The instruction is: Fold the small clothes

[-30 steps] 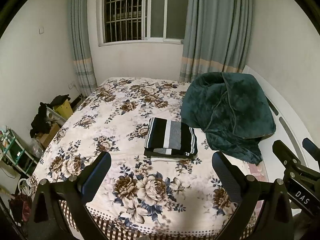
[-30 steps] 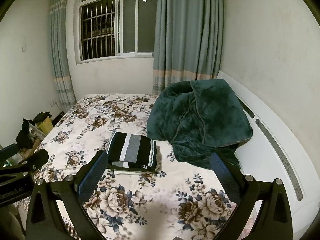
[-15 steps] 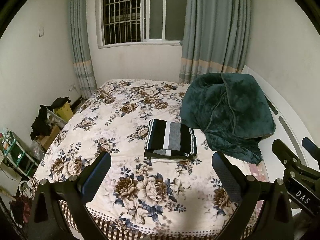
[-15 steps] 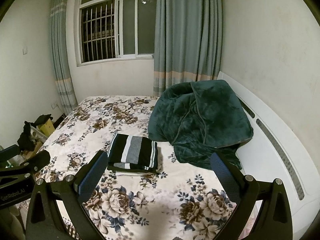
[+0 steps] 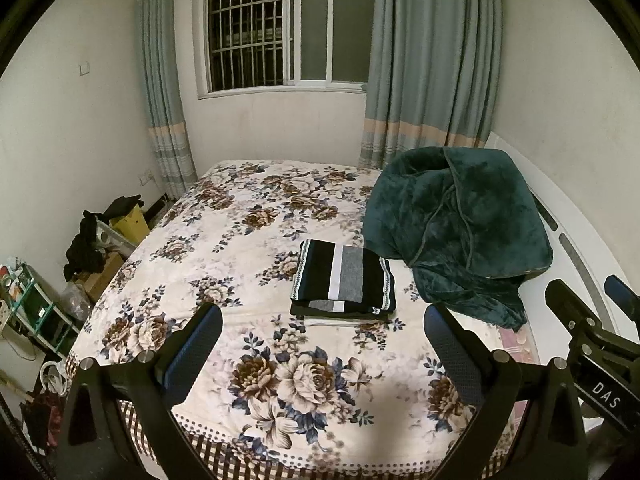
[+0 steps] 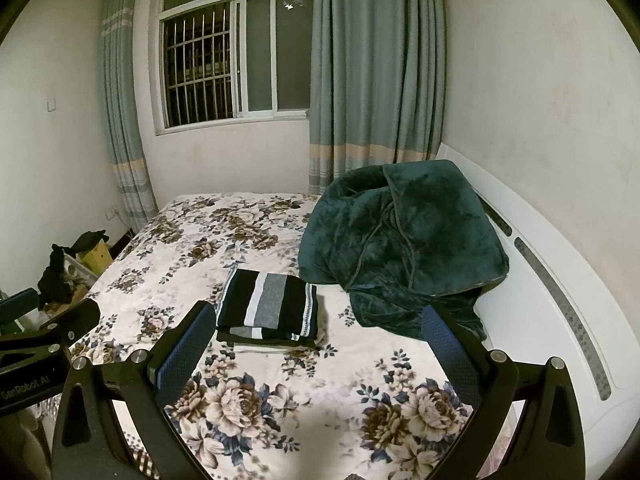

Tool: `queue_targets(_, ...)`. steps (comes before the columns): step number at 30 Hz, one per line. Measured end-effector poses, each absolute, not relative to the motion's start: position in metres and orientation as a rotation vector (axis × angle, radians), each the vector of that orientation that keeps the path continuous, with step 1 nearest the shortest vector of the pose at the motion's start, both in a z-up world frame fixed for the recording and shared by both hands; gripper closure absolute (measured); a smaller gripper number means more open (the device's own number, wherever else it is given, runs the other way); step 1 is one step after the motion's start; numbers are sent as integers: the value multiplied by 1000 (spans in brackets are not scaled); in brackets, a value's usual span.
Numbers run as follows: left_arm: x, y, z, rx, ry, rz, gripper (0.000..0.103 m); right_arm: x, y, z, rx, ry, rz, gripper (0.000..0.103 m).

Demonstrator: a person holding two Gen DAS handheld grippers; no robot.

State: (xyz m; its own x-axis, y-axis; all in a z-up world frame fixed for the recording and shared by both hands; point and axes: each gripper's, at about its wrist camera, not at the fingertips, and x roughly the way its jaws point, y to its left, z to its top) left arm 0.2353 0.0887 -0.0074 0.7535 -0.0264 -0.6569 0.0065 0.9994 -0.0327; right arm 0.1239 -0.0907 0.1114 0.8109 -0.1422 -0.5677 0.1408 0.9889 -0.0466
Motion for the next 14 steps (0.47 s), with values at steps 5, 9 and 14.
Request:
queue_targets(5,235,89,-8,-28,716,-19,0,123,-90,111,3,606,-154,0)
queue_targets(9,234,88,-9,-29,716,-18,0,121,-89,110,4,605,-159,0)
queue_targets(14,236,94,-3,-33,704,-7,0,122,-87,110,5,603,-162,0)
